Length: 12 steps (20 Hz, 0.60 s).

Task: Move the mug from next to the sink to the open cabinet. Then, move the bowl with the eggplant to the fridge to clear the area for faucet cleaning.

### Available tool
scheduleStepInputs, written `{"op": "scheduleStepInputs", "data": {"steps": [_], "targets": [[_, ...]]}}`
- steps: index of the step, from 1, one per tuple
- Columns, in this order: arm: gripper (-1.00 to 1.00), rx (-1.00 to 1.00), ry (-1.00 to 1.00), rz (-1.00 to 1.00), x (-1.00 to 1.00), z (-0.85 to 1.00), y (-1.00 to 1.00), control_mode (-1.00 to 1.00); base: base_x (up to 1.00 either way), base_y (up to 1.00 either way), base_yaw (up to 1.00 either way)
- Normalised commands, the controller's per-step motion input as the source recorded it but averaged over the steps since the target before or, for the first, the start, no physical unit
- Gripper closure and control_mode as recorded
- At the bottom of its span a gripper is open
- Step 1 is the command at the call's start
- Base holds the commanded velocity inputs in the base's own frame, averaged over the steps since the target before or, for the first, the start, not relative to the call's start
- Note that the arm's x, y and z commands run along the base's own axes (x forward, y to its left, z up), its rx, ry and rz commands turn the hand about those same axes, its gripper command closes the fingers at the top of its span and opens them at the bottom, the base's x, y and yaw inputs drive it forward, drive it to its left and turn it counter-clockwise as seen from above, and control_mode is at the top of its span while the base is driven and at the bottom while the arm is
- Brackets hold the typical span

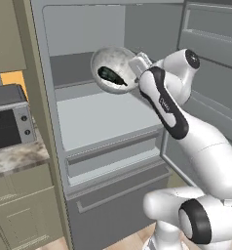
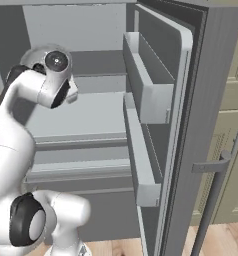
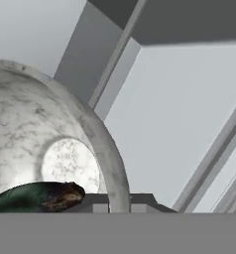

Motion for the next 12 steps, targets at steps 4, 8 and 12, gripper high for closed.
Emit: {"op": "scheduleStepInputs", "data": {"steps": [4, 8, 12], "targets": [[1.00, 0.00, 0.00, -0.24, 0.80, 0.55, 0.41, -1.00, 0.00, 0.00, 0.00], [1.00, 0.03, 0.14, -0.18, 0.64, 0.98, 0.30, -1.00, 0.00, 0.00, 0.00], [1.00, 0.03, 0.14, -0.03, 0.28, 0.29, 0.01, -1.00, 0.00, 0.00, 0.00]]}}
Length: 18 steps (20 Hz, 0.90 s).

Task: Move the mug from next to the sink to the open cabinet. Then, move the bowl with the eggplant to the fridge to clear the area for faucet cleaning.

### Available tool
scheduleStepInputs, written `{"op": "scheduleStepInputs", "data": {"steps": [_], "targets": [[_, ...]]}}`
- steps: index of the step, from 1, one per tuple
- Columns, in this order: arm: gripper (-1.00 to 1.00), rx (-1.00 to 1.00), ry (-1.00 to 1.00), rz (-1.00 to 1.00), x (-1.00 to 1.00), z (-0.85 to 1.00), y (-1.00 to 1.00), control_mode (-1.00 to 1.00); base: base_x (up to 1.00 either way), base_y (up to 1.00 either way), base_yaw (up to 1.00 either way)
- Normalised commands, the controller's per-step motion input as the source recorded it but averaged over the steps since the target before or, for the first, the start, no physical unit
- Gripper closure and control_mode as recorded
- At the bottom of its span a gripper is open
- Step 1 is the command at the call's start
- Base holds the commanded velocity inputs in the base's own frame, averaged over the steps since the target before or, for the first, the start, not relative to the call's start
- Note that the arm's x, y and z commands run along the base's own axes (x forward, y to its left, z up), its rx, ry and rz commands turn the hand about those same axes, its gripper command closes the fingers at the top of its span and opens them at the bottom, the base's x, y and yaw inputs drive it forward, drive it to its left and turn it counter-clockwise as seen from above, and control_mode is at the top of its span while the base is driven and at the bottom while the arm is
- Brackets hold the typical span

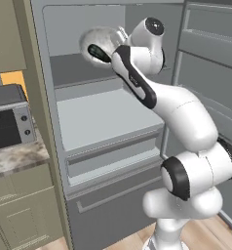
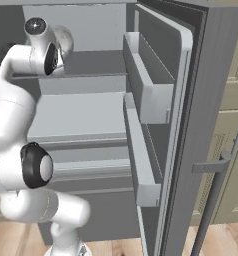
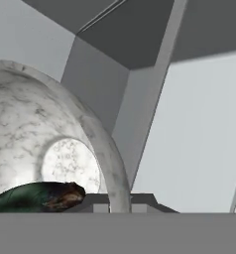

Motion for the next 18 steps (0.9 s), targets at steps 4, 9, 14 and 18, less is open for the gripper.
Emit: {"op": "scheduleStepInputs", "data": {"steps": [4, 9, 14, 18], "targets": [[1.00, -0.04, 0.07, 0.00, 0.02, -0.30, 0.00, -1.00, 0.00, 0.00, 0.00], [1.00, 0.01, 0.04, 0.00, 0.47, -0.04, 0.00, -1.00, 0.00, 0.00, 0.00], [1.00, 0.00, 0.09, -0.02, 0.55, -0.37, 0.00, -1.00, 0.00, 0.00, 0.00], [1.00, 0.00, 0.03, -0.08, 0.88, -0.18, 0.00, -1.00, 0.00, 0.00, 0.00]]}}
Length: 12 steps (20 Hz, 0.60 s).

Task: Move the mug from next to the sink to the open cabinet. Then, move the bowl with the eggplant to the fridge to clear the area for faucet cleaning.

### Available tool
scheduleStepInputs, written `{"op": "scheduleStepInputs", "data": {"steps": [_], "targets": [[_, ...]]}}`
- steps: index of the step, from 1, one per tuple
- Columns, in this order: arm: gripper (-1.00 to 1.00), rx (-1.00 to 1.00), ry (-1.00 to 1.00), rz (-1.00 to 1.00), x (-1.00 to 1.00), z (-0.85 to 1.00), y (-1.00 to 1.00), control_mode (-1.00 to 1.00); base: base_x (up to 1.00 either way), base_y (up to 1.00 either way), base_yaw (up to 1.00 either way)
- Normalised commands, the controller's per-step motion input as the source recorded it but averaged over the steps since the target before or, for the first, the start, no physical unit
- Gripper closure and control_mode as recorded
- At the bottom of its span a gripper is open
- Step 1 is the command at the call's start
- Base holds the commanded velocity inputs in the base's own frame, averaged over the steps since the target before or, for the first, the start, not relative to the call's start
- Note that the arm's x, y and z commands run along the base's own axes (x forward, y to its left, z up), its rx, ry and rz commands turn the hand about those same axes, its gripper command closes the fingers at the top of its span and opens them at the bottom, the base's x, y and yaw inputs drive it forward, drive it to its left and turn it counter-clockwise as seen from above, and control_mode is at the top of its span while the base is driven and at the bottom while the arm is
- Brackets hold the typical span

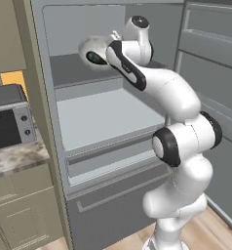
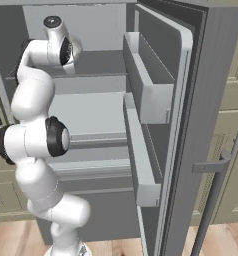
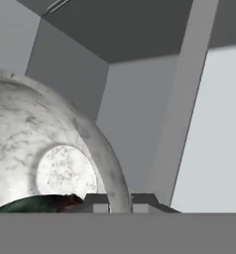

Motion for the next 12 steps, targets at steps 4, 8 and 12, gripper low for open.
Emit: {"op": "scheduleStepInputs", "data": {"steps": [4, 8, 12], "targets": [[1.00, 0.00, 0.00, -0.14, 1.00, -0.16, 0.02, -1.00, 0.00, 0.00, 0.00], [-1.00, 0.01, 0.00, -0.02, 0.19, -0.01, 0.01, -1.00, 0.00, 0.00, 0.00], [-1.00, 0.00, -0.24, -0.06, -0.91, 0.00, -0.01, -1.00, 0.00, 0.00, 0.00]]}}
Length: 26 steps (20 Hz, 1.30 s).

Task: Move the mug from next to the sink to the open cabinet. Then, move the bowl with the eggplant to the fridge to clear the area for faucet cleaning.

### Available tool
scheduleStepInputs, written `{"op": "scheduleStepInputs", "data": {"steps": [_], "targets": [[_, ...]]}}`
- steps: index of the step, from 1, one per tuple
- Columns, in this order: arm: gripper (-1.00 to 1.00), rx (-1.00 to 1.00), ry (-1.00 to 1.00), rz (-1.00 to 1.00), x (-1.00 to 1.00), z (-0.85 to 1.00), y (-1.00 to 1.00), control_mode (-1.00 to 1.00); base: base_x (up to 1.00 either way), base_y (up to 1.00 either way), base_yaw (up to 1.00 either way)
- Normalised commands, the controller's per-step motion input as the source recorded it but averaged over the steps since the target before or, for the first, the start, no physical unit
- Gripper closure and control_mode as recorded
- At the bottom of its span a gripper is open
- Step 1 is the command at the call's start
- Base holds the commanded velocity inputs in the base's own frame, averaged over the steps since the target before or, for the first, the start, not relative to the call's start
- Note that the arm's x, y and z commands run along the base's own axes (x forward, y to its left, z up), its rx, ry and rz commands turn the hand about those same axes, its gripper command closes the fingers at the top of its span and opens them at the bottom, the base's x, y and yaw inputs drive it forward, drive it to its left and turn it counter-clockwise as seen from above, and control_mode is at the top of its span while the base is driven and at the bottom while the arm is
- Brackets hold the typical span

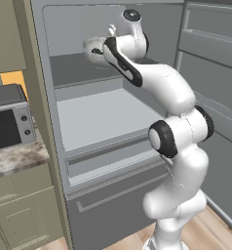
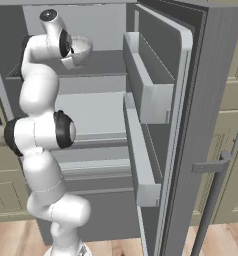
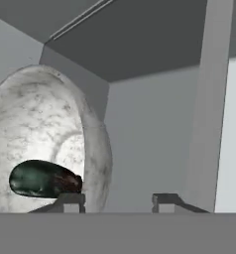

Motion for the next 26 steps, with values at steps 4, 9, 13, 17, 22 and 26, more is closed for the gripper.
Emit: {"op": "scheduleStepInputs", "data": {"steps": [4, 9, 13, 17, 22, 26], "targets": [[-1.00, 0.01, -0.42, -0.10, -1.00, 0.00, -0.11, -1.00, 0.00, 0.00, 0.00], [-1.00, 0.09, -0.35, -0.15, -1.00, -0.08, -0.14, -1.00, 0.00, 0.00, 0.00], [-1.00, 0.00, -0.10, -0.11, -1.00, -0.82, -0.02, -1.00, 0.00, 0.00, 0.00], [-1.00, 0.04, -0.12, -0.01, -1.00, -0.74, -0.16, -1.00, 0.00, 0.00, 0.00], [-1.00, 0.00, 0.00, 0.05, -0.20, -0.16, 0.00, 1.00, -0.43, 0.03, 0.60], [-1.00, 0.00, 0.00, 0.00, 0.00, 0.00, 0.00, 1.00, -0.06, 0.03, 0.96]]}}
